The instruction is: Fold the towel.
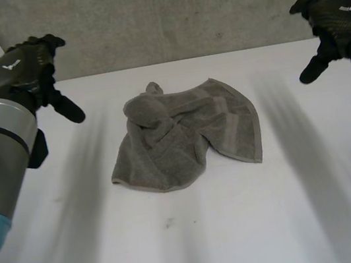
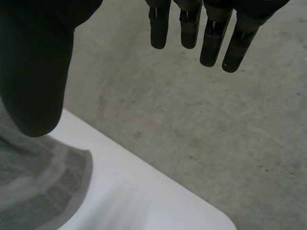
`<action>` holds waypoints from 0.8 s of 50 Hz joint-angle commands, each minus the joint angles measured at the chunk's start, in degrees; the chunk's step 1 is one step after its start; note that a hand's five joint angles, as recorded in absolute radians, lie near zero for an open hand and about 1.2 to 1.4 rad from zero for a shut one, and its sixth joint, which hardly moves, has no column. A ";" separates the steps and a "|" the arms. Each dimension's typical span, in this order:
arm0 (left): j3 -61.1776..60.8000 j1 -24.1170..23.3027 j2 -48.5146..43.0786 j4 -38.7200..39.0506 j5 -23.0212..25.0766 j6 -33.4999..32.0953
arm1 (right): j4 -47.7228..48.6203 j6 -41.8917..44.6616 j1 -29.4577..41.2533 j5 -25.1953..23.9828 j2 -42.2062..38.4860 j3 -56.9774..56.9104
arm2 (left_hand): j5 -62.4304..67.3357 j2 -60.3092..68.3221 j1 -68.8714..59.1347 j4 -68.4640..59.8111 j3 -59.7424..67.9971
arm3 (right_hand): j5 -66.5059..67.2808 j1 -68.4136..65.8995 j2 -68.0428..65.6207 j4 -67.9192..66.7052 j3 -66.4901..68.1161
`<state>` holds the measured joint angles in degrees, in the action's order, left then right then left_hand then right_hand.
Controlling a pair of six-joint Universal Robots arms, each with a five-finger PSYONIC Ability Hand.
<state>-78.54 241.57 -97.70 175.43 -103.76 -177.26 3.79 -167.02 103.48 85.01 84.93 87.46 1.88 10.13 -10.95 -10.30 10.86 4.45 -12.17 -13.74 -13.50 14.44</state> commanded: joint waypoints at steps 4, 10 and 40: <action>6.20 5.13 0.31 -8.34 0.48 0.60 | -13.45 -4.45 -0.20 3.76 -0.11 -11.95 | -0.82 0.93 -0.11 -0.76 0.20 | -4.45 2.17 3.74 3.50 -4.44; 7.35 6.19 0.23 -11.87 1.89 0.51 | -15.39 -4.63 -0.20 3.76 0.06 -12.84 | -0.82 0.93 -0.11 -0.76 0.20 | -4.45 2.17 3.74 3.50 -4.44; -0.83 6.99 -1.18 -9.85 6.81 -0.02 | -20.23 2.23 6.81 0.16 -12.40 -12.57 | 2.88 4.63 -3.81 -4.46 3.90 | -4.45 2.17 3.74 3.50 -4.44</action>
<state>-75.28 248.11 -97.91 163.03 -97.72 -176.92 -14.41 -165.00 104.95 86.64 79.32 75.98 3.21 13.14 -13.35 -13.12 13.10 4.44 -12.17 -13.74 -13.54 14.44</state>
